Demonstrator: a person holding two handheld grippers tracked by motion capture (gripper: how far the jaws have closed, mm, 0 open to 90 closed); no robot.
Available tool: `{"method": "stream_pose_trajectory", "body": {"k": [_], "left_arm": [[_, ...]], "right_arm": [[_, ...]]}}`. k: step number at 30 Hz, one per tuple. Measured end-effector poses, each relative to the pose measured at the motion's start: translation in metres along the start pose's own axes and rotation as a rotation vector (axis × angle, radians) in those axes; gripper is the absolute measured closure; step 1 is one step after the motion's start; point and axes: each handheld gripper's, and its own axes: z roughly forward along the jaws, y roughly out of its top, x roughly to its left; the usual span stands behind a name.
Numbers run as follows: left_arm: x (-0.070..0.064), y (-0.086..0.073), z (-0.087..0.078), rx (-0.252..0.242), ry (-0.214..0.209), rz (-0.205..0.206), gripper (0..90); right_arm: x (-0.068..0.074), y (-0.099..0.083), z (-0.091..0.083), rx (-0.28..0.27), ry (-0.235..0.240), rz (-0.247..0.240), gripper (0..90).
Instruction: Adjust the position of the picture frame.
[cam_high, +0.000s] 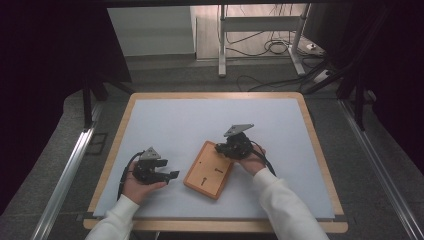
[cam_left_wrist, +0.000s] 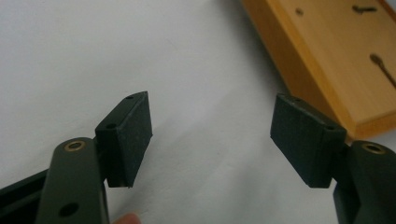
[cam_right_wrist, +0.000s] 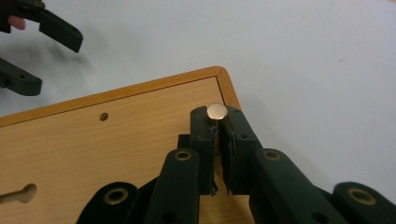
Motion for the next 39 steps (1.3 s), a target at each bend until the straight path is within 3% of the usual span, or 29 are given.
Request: {"method": "stream_pose_trajectory", "body": {"k": [4,7,16,18,19,20,21,22,24,28,29,35,39], "left_arm": [[0.001,0.0,0.0,0.003,0.0,0.0,29.0],[0.001,0.0,0.0,0.01,-0.002,0.008,29.0],[0.0,0.0,0.001,0.01,-0.004,0.008,29.0],[0.0,0.0,0.002,0.011,-0.004,0.01,29.0],[0.0,0.0,0.002,0.011,-0.006,0.012,28.9],[0.0,0.0,0.002,0.011,-0.006,0.012,29.0],[-0.001,0.0,0.002,0.015,-0.006,0.017,29.0],[-0.001,0.0,0.002,0.015,-0.006,0.017,29.0],[-0.001,0.0,0.002,0.016,-0.008,0.019,28.9],[-0.002,0.0,0.002,0.017,-0.006,0.02,28.9],[-0.002,0.0,0.002,0.016,-0.005,0.02,28.8],[-0.003,0.0,0.003,0.02,-0.001,0.021,28.7],[-0.003,0.0,0.003,0.021,0.0,0.023,28.7]], "right_arm": [[0.007,0.0,0.015,0.014,0.035,-0.015,84.0],[0.008,-0.001,0.024,0.009,0.056,0.003,83.9],[0.01,-0.003,0.034,-0.006,0.085,0.016,82.6],[0.01,-0.004,0.033,-0.02,0.091,0.031,77.9],[0.009,-0.005,0.031,-0.041,0.095,0.045,70.4],[0.009,-0.005,0.031,-0.041,0.095,0.045,70.4],[0.009,-0.005,0.024,-0.046,0.053,0.041,63.3],[0.009,-0.005,0.024,-0.046,0.053,0.041,63.3],[0.007,-0.01,0.007,-0.056,-0.005,0.058,52.4],[0.004,-0.02,-0.013,-0.071,-0.059,0.077,47.4],[0.003,-0.029,-0.027,-0.077,-0.096,0.085,43.3],[0.005,-0.061,-0.06,-0.063,-0.153,0.113,40.3],[0.009,-0.077,-0.073,-0.037,-0.184,0.12,39.5]]}}
